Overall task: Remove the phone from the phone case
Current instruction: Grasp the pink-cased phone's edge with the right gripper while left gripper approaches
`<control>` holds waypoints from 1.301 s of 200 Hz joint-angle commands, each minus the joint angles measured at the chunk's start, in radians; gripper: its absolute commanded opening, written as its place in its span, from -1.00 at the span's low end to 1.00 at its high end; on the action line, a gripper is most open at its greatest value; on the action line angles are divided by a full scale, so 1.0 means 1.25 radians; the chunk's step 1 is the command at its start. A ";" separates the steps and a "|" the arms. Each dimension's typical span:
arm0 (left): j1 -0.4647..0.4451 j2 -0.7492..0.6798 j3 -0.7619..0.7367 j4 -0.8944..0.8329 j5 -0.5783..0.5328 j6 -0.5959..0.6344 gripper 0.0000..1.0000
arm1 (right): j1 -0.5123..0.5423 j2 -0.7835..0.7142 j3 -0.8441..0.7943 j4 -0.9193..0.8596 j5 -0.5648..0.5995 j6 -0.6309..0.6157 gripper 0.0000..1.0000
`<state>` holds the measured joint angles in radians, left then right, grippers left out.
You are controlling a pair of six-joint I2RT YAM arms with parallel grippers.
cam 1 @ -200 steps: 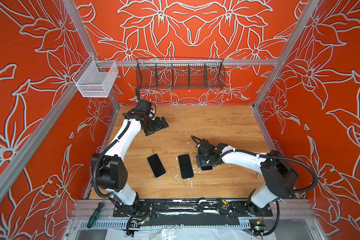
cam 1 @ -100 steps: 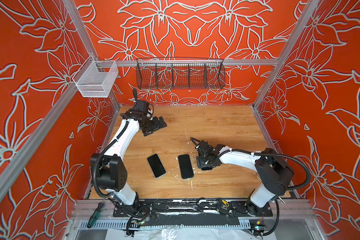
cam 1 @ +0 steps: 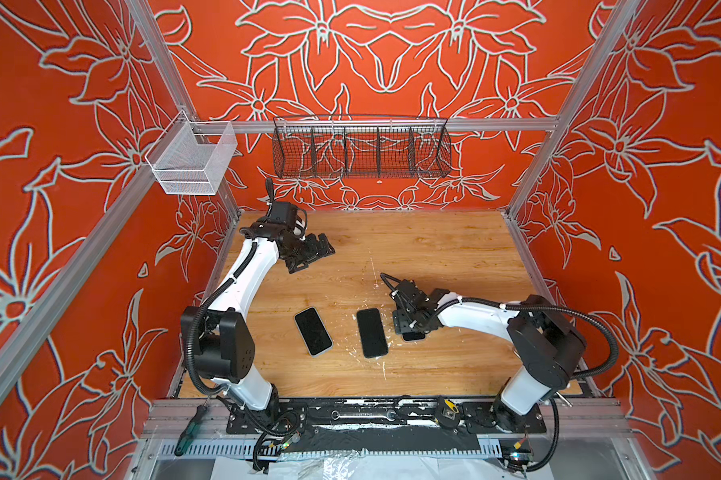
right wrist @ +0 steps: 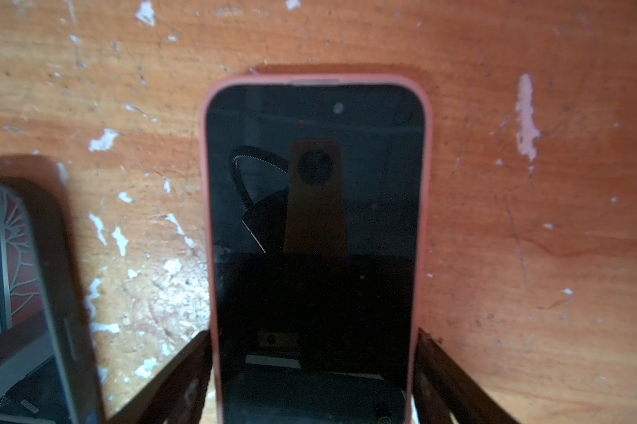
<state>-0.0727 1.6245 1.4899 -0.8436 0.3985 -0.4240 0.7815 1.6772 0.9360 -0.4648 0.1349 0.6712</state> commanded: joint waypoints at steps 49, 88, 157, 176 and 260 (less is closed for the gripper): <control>0.004 -0.012 -0.008 0.007 0.020 -0.005 0.94 | 0.000 0.004 -0.022 -0.017 -0.026 0.007 0.33; 0.006 -0.019 -0.012 0.014 0.023 -0.009 0.94 | -0.015 -0.023 -0.020 -0.012 -0.031 -0.021 0.28; -0.012 -0.062 -0.128 0.129 0.125 -0.077 0.94 | -0.055 -0.074 -0.022 0.023 -0.086 -0.078 0.21; -0.034 -0.095 -0.207 0.202 0.149 -0.104 0.94 | -0.066 -0.086 -0.017 0.026 -0.109 -0.092 0.21; -0.264 -0.065 -0.333 0.446 0.183 -0.151 0.94 | -0.073 -0.147 0.047 0.009 -0.217 -0.152 0.18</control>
<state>-0.3511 1.5036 1.0637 -0.3958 0.6151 -0.5991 0.6907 1.5471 0.9318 -0.4583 -0.0700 0.5076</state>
